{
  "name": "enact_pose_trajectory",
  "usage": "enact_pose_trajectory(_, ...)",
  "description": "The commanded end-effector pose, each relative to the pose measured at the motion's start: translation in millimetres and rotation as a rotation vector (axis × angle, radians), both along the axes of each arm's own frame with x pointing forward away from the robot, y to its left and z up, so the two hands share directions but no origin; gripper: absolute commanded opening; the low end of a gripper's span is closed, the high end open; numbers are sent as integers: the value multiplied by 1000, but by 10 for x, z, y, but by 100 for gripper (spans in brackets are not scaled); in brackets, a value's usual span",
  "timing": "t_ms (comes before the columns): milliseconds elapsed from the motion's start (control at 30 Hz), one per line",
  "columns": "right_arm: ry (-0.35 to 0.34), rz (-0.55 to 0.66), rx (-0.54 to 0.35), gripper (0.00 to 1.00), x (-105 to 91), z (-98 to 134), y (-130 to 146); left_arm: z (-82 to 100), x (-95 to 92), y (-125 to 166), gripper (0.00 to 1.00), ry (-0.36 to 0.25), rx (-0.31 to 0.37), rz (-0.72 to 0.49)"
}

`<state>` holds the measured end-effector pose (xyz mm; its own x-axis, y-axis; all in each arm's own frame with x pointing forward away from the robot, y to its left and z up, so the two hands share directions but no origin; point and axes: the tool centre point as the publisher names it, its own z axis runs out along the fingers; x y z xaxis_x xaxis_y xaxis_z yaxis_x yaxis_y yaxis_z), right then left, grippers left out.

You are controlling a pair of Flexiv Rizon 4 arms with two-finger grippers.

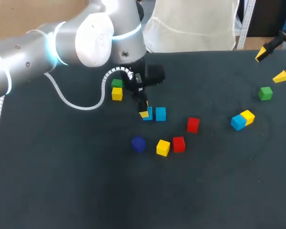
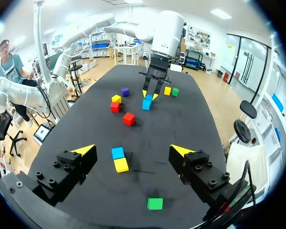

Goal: Place the blue cubes, place green cubes on the blue cubes, place the yellow cubes on the green cubes, then place the red cubes on the yellow cubes, and place purple cube on the red cubes.

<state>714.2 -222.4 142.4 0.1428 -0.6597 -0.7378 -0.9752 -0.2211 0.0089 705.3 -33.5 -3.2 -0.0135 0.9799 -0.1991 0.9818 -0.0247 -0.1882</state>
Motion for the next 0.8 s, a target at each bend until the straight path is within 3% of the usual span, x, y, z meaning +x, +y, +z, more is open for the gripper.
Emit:
enact_pose_trajectory(33,-3,-1,1,100,-8,-4,0,-9,-7,12,0,-3,-1,-1)
enact_pose_trajectory(800,-3,-1,1,100,-8,-4,0,-7,-29,51,0,-11,-7,8)
